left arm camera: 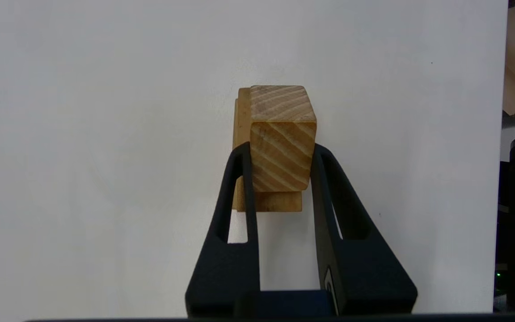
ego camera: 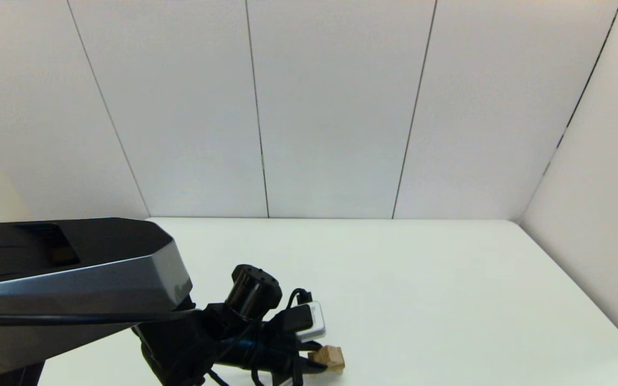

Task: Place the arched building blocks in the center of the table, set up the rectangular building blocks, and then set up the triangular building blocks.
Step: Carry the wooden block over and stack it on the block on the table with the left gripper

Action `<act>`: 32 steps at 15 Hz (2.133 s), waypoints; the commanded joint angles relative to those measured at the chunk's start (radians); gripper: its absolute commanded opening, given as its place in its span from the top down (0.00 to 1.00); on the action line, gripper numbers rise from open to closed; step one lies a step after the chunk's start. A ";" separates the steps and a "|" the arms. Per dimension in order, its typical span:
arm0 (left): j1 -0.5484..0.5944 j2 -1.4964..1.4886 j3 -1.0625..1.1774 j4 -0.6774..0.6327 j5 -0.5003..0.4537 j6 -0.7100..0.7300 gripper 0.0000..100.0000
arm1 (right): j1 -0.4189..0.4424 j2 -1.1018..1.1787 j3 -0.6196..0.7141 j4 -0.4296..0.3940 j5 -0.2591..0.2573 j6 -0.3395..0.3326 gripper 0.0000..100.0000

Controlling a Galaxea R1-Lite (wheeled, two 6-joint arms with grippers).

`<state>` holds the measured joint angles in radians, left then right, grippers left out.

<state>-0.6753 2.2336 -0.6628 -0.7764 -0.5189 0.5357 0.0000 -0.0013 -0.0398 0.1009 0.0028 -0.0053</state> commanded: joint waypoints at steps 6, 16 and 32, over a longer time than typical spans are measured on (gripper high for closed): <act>0.011 0.003 0.009 -0.007 0.002 0.009 1.00 | 0.000 0.001 0.000 0.002 0.000 -0.001 0.00; 0.010 0.001 0.002 -0.001 0.037 0.007 1.00 | 0.000 0.001 0.000 0.000 0.000 -0.001 0.00; 0.002 0.001 -0.003 0.003 0.036 0.006 0.00 | 0.000 0.001 0.000 0.000 0.000 -0.001 0.00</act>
<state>-0.6734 2.2332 -0.6672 -0.7683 -0.4806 0.5387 0.0000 -0.0013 -0.0398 0.1004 0.0028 -0.0066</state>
